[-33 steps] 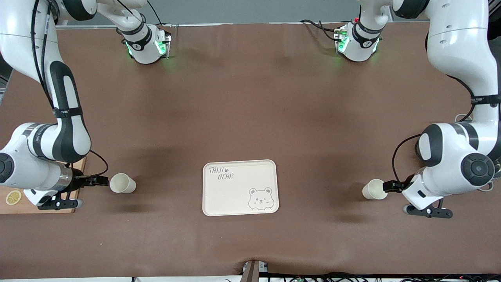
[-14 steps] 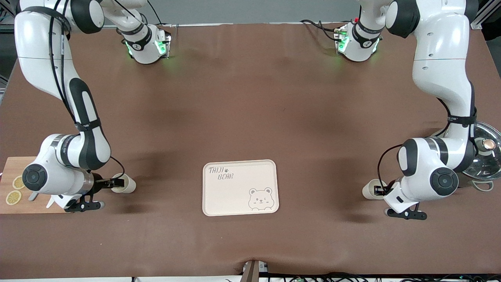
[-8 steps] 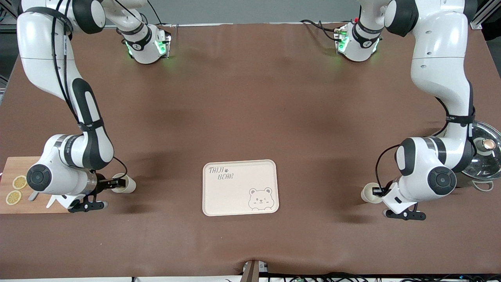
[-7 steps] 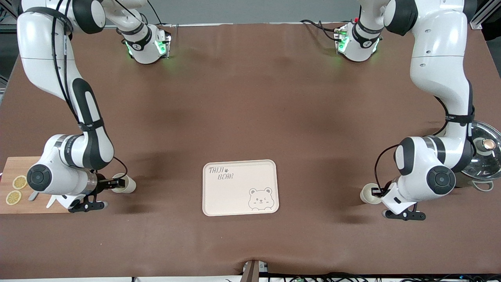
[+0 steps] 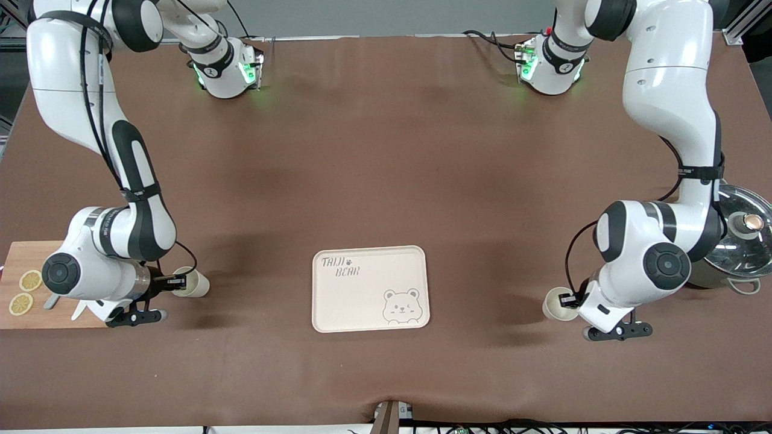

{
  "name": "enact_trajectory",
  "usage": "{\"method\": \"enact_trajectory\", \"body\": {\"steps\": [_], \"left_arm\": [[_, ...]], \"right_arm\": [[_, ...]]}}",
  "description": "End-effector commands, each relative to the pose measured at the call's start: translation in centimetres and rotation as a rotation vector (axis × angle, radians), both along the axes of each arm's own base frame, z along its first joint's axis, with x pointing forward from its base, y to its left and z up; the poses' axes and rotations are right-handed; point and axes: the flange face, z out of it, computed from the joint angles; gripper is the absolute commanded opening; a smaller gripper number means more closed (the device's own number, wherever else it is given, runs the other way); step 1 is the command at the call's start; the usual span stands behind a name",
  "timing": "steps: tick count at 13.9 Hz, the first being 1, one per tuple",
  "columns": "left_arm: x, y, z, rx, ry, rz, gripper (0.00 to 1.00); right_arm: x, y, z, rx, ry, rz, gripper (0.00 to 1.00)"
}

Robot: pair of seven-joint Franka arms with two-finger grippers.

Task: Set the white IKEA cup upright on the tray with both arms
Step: 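Grasp the cup rims with the right gripper while the left gripper grasps its cup, then carry both cups over the tray with the right and left grippers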

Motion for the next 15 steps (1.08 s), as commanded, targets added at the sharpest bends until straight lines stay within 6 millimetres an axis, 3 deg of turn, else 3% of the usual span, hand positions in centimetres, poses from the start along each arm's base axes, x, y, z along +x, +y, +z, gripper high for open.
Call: {"method": "enact_trajectory", "body": {"steps": [1, 2, 9, 12, 15], "left_arm": [[-0.8, -4.2, 1.9, -0.028, -0.019, 0.094, 0.00], [-1.1, -6.0, 2.2, -0.036, -0.023, 0.128, 0.00], [-3.6, -16.7, 3.9, -0.121, -0.028, 0.312, 0.00], [-4.7, -20.3, 4.9, -0.156, -0.030, 0.349, 0.00], [-6.0, -23.4, 4.9, -0.180, -0.019, 0.372, 0.00]], "right_arm": [[0.3, 0.1, 0.1, 0.009, -0.009, 0.005, 0.07], [0.4, 0.1, 0.2, 0.009, -0.010, 0.005, 0.00], [0.7, 0.4, 1.3, 0.014, -0.022, -0.004, 0.00], [1.0, 2.2, 3.5, 0.054, -0.018, -0.009, 0.00], [1.7, 3.6, 7.0, 0.068, 0.037, -0.041, 0.00]]}}
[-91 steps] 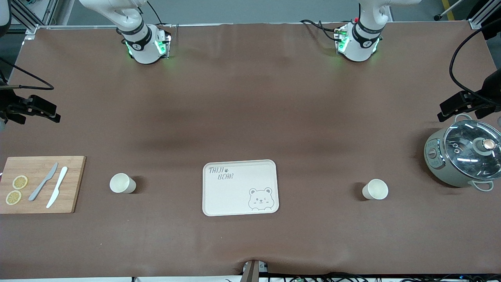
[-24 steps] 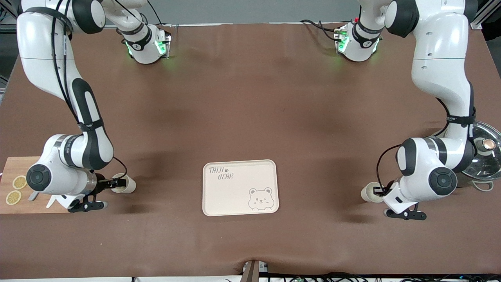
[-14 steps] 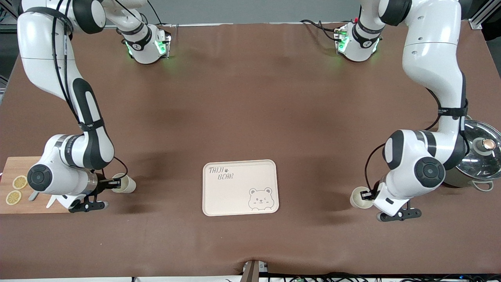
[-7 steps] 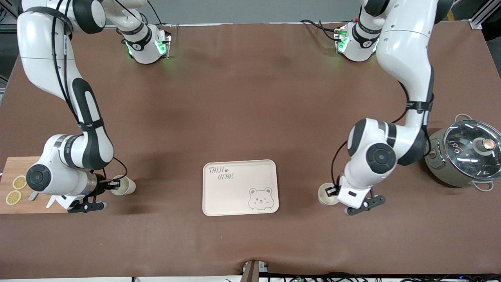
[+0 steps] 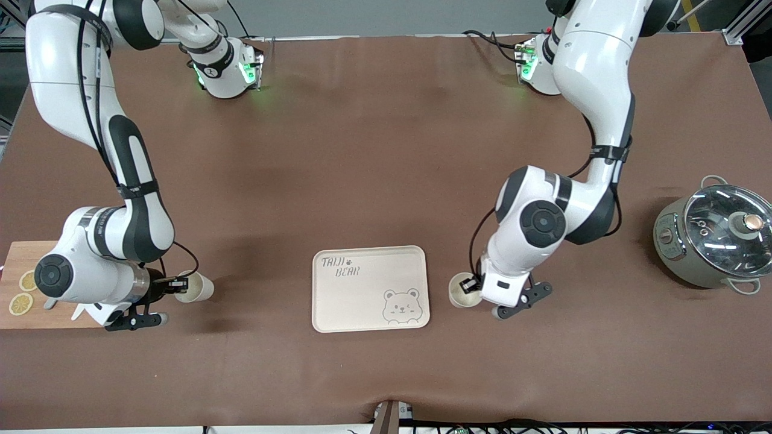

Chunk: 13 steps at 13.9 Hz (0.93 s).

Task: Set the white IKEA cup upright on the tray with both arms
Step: 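Carry both cups over the tray with the right and left grippers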

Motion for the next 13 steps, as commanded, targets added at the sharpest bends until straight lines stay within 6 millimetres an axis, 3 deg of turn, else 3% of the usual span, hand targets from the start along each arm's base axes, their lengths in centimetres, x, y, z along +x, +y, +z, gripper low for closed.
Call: {"method": "enact_trajectory", "body": {"steps": [1, 3, 6, 13], "left_arm": [[-1.0, -2.7, 0.8, -0.052, 0.002, 0.027, 0.00], [-1.4, -4.5, 0.7, -0.068, -0.003, 0.035, 0.00], [-2.3, -6.8, -1.1, -0.071, -0.014, 0.029, 0.00], [-4.4, -10.6, -7.2, -0.061, -0.013, 0.014, 0.00]], "right_arm": [[0.4, 2.0, 3.6, 0.014, 0.040, -0.052, 0.00], [0.6, 4.3, 4.8, 0.006, 0.046, -0.073, 0.00], [0.3, 8.4, 5.0, -0.009, 0.053, -0.141, 0.00], [-2.3, 22.4, 6.0, -0.054, 0.047, -0.325, 0.00]]}}
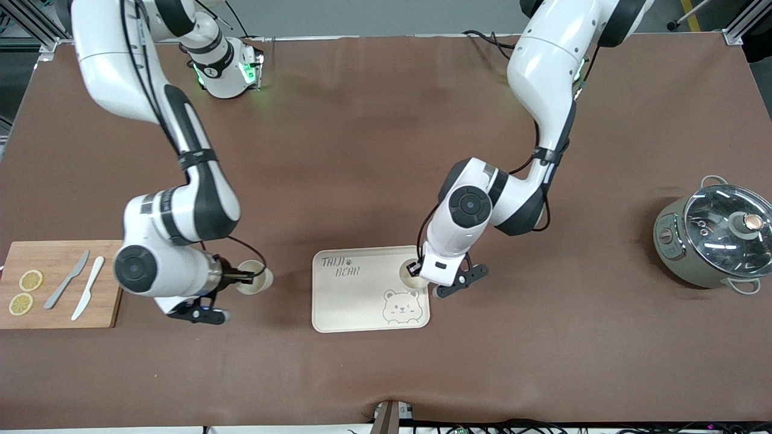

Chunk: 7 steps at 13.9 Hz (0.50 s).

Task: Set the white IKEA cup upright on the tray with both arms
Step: 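Carry both cups over the tray with the right and left grippers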

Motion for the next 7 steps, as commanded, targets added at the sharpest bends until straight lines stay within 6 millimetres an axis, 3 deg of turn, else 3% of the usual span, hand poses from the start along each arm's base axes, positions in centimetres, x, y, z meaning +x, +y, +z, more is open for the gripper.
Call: {"method": "enact_trajectory", "body": {"steps": [1, 7], "left_arm": [[-0.1, -1.3, -1.6, -0.018, -0.017, 0.014, 0.00], [-0.7, -2.3, -3.0, -0.015, -0.030, -0.006, 0.00]], "right_arm": [[-1.0, 4.0, 0.8, -0.012, -0.005, -0.075, 0.00], [-3.3, 13.2, -0.6, -0.003, -0.087, -0.184, 0.00]]}}
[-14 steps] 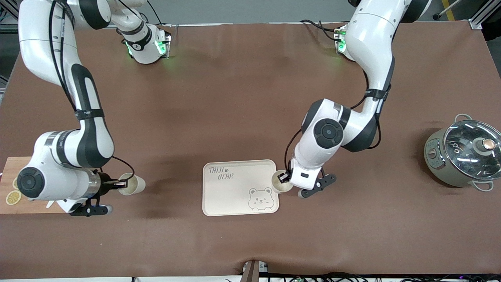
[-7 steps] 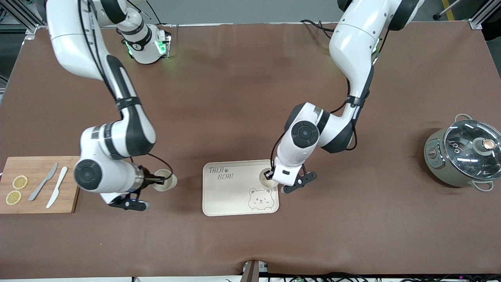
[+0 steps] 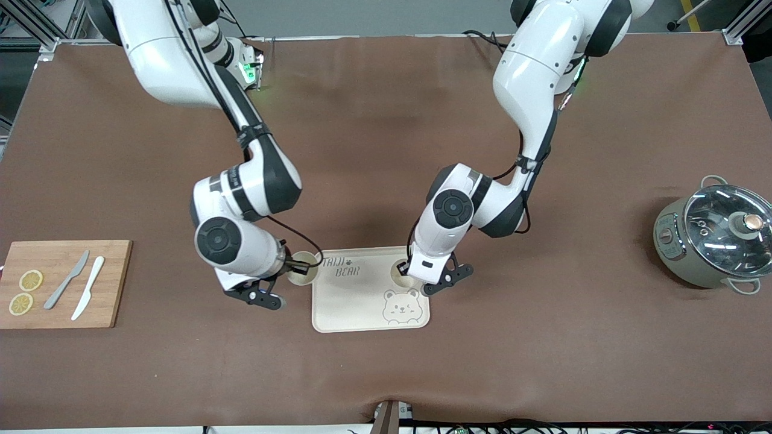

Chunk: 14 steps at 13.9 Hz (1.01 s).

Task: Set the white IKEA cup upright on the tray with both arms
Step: 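Carry both cups over the tray with the right and left grippers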

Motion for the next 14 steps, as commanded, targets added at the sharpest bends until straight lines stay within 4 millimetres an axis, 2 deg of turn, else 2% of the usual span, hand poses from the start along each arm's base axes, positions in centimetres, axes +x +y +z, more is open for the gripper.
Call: {"method": "enact_trajectory", "body": {"steps": [1, 3, 5, 6, 8, 11, 13, 14], "left_arm": [[0.1, -0.8, 0.0, -0.014, -0.025, 0.004, 0.08], [0.1, -0.8, 0.0, -0.014, -0.025, 0.002, 0.38], [0.1, -0.8, 0.2, -0.012, -0.028, 0.001, 0.70], [0.1, -0.8, 0.6, -0.012, -0.034, -0.002, 0.78], [0.5, -0.5, 2.1, -0.019, -0.042, 0.003, 0.87], [1.0, 0.4, 5.1, -0.029, -0.049, 0.011, 0.90], [1.4, 1.2, 6.9, -0.031, -0.053, 0.017, 0.92], [2.0, 2.2, 8.0, -0.028, -0.057, 0.028, 0.94]], "right_arm": [[-0.5, 3.1, -1.2, 0.016, -0.047, -0.064, 0.00], [-0.7, 4.5, -2.3, 0.026, -0.072, -0.077, 0.00], [-0.6, 4.7, -3.3, 0.029, -0.082, -0.088, 0.00], [-0.4, 4.6, -3.8, 0.030, -0.089, -0.095, 0.00], [-0.3, 4.9, -4.6, 0.035, -0.102, -0.094, 0.00], [-0.3, 5.2, -6.7, 0.035, -0.113, -0.094, 0.00], [-0.4, 5.5, -7.2, 0.034, -0.115, -0.089, 0.00], [-0.5, 5.5, -7.4, 0.033, -0.114, -0.089, 0.00]]}}
